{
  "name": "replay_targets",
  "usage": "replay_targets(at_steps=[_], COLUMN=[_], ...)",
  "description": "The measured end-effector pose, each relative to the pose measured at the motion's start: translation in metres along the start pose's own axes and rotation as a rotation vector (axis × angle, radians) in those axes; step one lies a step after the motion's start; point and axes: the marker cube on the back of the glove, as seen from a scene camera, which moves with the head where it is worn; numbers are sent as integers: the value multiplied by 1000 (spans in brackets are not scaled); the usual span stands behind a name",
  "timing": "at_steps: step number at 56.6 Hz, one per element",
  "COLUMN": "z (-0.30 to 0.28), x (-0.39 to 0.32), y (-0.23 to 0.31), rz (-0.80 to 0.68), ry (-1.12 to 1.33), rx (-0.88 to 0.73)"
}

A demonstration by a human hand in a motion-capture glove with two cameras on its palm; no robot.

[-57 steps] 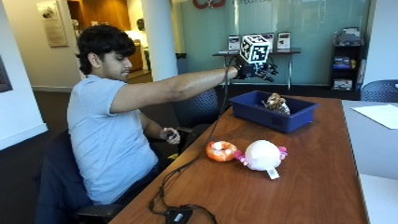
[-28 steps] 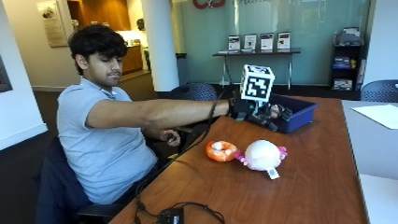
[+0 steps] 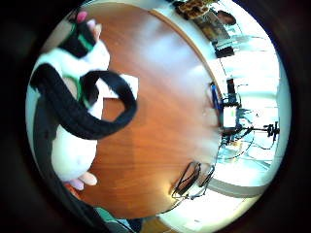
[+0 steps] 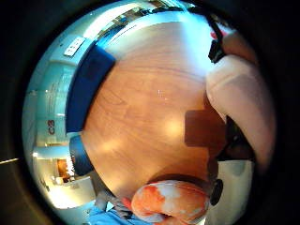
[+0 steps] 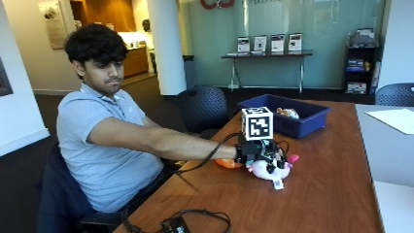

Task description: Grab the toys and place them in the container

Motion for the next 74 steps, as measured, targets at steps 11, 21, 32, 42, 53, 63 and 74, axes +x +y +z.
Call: replay_targets(at_steps=[11,21,32,42,53,63,74], z=[-13,-69,-158,-231,-281,-300,-300], x=[2,-8,-56,-129,-207,-273,-359], y=[-6,-20,-33,-44,-56,-58,-56], rz=[-22,26,-40,-154,-273,-396,-509], ry=[8,-89,-159,-170,-119,-176,-241], rx=[39,98,228,319,369,360,345])
